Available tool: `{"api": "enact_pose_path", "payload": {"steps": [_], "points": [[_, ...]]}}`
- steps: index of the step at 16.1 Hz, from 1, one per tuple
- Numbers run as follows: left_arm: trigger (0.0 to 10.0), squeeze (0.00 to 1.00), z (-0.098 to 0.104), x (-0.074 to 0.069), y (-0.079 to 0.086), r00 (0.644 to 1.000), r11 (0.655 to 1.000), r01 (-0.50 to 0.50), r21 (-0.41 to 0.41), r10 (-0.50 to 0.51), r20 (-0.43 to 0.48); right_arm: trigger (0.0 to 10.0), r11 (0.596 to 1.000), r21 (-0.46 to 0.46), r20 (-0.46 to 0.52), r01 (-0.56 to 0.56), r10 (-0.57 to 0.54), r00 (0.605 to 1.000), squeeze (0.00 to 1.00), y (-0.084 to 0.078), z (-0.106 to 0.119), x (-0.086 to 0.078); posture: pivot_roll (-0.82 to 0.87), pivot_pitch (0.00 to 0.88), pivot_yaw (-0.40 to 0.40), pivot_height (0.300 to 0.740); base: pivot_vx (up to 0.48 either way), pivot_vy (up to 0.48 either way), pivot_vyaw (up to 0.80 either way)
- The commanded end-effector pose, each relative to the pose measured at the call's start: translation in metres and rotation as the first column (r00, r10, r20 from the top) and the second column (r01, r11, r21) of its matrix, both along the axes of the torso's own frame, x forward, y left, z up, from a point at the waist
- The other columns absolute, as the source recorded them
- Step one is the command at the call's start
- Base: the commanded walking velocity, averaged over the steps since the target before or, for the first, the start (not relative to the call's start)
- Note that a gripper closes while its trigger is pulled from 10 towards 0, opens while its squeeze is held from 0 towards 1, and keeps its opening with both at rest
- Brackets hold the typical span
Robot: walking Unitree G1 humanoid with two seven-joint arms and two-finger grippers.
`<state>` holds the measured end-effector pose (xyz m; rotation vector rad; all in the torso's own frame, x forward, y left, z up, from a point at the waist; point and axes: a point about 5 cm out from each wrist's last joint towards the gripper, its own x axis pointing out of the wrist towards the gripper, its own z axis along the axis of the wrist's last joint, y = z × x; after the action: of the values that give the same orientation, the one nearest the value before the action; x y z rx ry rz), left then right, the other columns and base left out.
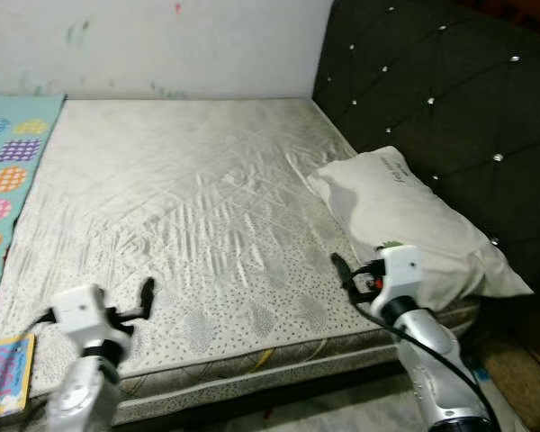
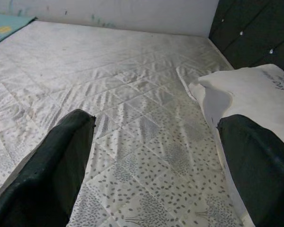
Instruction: Clean up the room
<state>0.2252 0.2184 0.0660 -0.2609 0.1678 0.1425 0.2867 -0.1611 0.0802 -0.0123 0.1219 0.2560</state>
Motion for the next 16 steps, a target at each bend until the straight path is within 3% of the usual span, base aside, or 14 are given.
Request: {"api": "enact_pose_path", "payload": {"steps": [1, 9, 16], "points": [[10.0, 0.00, -0.0012, 0.0020, -0.0064, 1.000, 1.000, 0.016, -0.008, -0.016, -0.003, 10.0, 1.000, -0.018, 0.011, 0.017, -0.017, 1.000, 0.00, -0.0078, 0.0029, 0.0011, -0.08, 0.000, -0.060, 0.740, 0.000, 0.382, 0.00], [10.0, 0.00, -0.0012, 0.0035, -0.0070, 1.000, 1.000, 0.017, -0.005, -0.017, -0.002, 10.0, 1.000, -0.031, 0.012, 0.003, -0.003, 1.000, 0.00, -0.0064, 0.0026, 0.0025, -0.08, 0.000, -0.060, 0.740, 0.000, 0.385, 0.00], [10.0, 0.00, -0.0018, 0.0054, -0.0074, 1.000, 1.000, 0.021, 0.003, -0.021, -0.005, 10.0, 0.999, -0.032, 0.006, 0.004, -0.004, 1.000, 0.00, -0.0060, 0.0015, 0.0030, -0.08, 0.000, -0.060, 0.740, 0.000, 0.385, 0.42]]}}
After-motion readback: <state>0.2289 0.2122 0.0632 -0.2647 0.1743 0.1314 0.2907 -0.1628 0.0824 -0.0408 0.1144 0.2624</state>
